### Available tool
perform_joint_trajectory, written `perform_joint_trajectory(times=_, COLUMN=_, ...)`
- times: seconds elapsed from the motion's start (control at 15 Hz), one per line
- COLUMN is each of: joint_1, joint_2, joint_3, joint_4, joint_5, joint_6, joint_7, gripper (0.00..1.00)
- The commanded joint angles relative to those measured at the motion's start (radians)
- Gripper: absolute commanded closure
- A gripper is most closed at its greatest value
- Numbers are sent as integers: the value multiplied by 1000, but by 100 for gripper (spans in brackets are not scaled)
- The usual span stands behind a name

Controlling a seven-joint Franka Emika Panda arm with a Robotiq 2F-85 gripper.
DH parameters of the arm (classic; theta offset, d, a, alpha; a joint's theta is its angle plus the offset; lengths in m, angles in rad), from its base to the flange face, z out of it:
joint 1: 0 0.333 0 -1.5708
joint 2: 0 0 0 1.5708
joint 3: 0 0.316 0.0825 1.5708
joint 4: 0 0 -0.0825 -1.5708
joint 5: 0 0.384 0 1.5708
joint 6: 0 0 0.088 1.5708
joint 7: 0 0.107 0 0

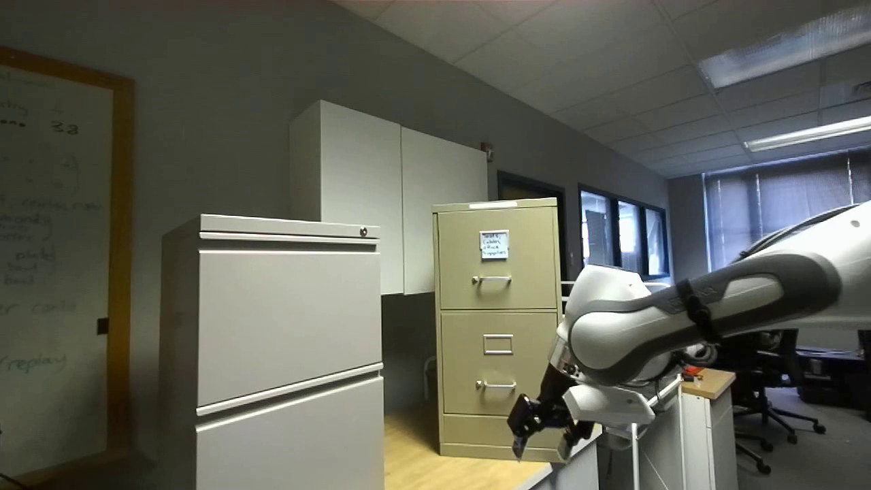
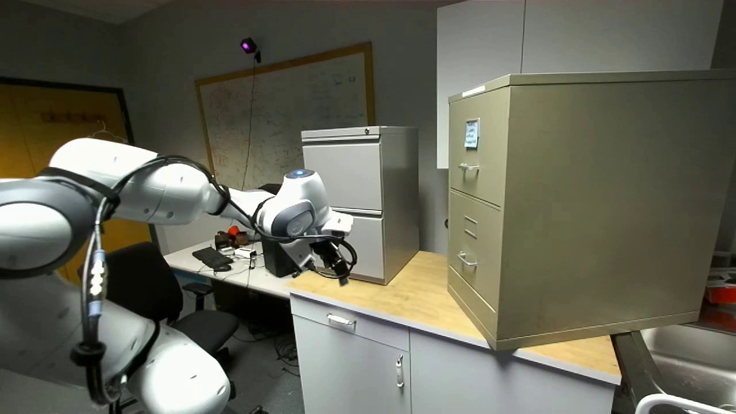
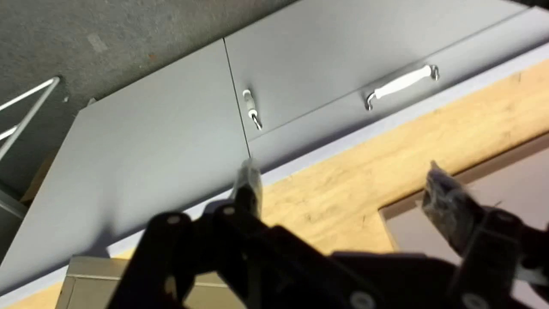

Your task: Open the bottom drawer of the file cabinet on the right

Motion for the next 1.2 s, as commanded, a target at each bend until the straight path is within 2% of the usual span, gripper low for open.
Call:
perform_joint_trajectory(times=0.0, joint_1=-45, joint_2=232, joint_3=-6, joint_4=169, joint_5=21, joint_6=154, joint_7=89, gripper=0)
perform_joint_trajectory(times=0.2, joint_1=-73, joint_2=387, joint_3=-30, joint_4=284, joint_5=47, joint_6=256, joint_7=168, gripper=0)
perform_joint_trajectory(times=0.47, joint_1=-60, joint_2=564, joint_3=-87, joint_4=430, joint_5=175, joint_6=328, joint_7=220, gripper=0)
perform_joint_trajectory(times=0.93, joint_1=-82, joint_2=760, joint_3=-141, joint_4=640, joint_5=418, joint_6=398, joint_7=290, gripper=0)
perform_joint_trajectory(times=1.13, joint_1=-99, joint_2=826, joint_3=-159, joint_4=719, joint_5=457, joint_6=418, joint_7=325, gripper=0)
